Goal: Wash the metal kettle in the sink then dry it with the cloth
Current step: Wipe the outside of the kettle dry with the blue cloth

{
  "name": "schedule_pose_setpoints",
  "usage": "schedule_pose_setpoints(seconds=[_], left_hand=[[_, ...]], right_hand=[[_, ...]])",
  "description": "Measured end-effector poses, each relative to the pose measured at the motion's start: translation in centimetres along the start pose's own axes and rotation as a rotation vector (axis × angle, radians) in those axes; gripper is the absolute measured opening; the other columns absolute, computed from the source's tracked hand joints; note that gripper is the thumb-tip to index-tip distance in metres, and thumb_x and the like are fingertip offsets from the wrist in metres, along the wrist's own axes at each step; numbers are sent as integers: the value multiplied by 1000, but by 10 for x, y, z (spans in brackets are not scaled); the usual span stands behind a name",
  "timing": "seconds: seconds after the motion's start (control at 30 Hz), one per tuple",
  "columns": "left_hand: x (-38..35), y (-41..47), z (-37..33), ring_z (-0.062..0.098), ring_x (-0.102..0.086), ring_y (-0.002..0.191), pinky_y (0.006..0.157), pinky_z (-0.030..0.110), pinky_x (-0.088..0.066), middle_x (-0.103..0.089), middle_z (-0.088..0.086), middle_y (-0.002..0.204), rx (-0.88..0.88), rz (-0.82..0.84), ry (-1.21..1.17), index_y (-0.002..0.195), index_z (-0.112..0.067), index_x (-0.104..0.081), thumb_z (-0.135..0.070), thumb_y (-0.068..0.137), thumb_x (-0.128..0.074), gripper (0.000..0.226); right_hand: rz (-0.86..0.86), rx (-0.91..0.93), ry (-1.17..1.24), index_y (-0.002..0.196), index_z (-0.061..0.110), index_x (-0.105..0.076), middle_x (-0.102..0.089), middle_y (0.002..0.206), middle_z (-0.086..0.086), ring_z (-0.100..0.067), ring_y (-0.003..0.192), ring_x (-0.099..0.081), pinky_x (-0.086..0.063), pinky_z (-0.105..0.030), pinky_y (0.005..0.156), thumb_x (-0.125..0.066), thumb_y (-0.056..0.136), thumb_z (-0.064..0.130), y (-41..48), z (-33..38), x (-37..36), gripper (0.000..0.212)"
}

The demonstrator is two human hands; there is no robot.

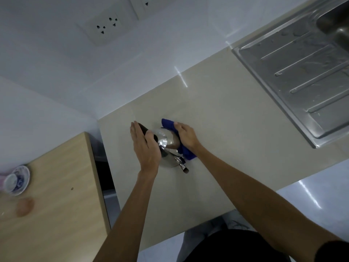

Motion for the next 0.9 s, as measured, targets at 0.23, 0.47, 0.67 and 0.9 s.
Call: schedule_pose_setpoints(seconds=[0.23,0.47,0.67,0.9], left_hand=[[1,1,1,18,-12,153,121,24,-6,-15,8,165,-35,2,28,155,-6,-17,-34,93,-21,68],[0,2,2,16,-13,153,125,30,-8,-16,6,165,-38,12,28,155,-8,-18,-33,93,-22,67],[2,5,3,18,-15,152,124,29,-9,-18,7,165,-55,26,34,154,-7,-20,-31,93,-22,66],[0,4,-1,17,-15,152,126,34,-10,-19,7,164,-74,89,3,154,-7,-19,-30,92,-24,67]], right_hand=[[133,214,-48,135,19,-55,-55,133,-2,-19,123,-48,-34,-36,110,-36,101,26,-43,36,-10,40],[144,305,-220,130,10,-60,-64,127,-10,-18,111,-56,-38,-23,99,-38,104,22,-28,57,-13,36],[259,193,-87,139,17,-52,-53,139,-3,-18,122,-49,-34,-31,109,-37,104,22,-43,53,-14,39],[142,349,-149,145,19,-45,-49,145,-1,-15,132,-44,-31,-31,113,-38,105,25,-54,39,-5,41]])
Point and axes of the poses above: each hand's wrist, its own y-axis towards the middle knuckle, its own x-axis out of the back of the hand, z = x × y, the point moved 7 cm from there along y, towards the middle knuckle
